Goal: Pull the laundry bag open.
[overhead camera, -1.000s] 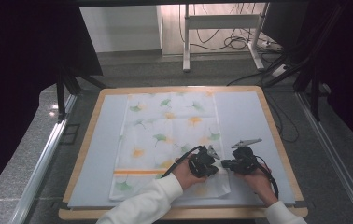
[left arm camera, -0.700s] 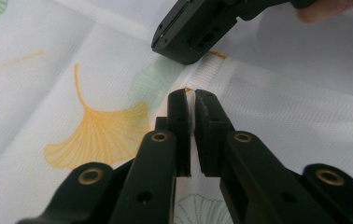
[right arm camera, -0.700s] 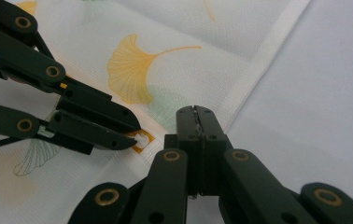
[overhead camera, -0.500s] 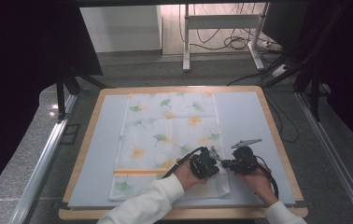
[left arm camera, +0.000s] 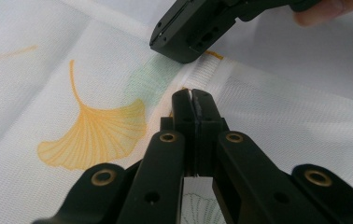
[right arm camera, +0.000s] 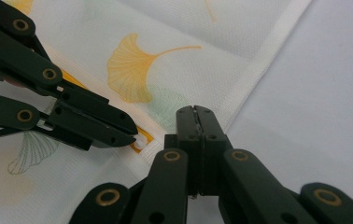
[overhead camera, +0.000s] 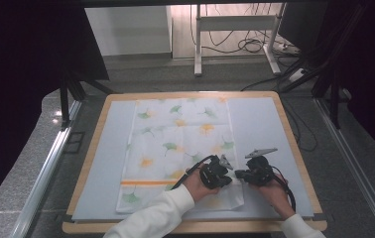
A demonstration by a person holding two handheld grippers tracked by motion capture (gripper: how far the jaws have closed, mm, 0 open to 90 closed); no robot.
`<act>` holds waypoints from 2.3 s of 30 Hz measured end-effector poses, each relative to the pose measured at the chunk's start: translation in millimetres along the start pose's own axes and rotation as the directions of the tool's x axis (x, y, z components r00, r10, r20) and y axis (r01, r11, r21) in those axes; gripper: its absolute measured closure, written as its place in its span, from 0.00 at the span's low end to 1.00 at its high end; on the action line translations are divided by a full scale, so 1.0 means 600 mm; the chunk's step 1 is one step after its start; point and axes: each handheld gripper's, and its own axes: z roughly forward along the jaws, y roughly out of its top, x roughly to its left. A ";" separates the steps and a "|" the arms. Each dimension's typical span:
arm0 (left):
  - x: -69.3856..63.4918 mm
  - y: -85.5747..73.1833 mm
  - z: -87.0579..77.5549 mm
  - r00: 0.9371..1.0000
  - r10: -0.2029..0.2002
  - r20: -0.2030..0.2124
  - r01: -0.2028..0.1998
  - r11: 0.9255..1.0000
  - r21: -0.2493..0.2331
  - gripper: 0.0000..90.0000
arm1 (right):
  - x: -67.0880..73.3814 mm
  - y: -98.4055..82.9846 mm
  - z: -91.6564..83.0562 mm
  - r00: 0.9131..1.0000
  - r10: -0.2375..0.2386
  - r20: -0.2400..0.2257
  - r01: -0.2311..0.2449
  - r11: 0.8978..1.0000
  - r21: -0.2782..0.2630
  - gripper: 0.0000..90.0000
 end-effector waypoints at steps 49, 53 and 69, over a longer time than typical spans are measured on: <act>0.003 -0.019 -0.013 1.000 -0.021 -0.004 0.021 1.000 -0.012 1.00 | 0.022 -0.016 -0.009 0.999 0.000 -0.038 0.001 1.000 0.023 1.00; 0.008 -0.027 -0.019 0.999 -0.035 -0.001 0.035 0.999 -0.014 1.00 | 0.023 -0.016 -0.009 0.999 -0.006 -0.037 0.007 1.000 0.022 1.00; 0.015 -0.043 -0.032 0.999 -0.050 -0.006 0.050 0.999 -0.017 1.00 | 0.022 -0.017 -0.009 0.999 -0.017 -0.038 0.018 1.000 0.018 1.00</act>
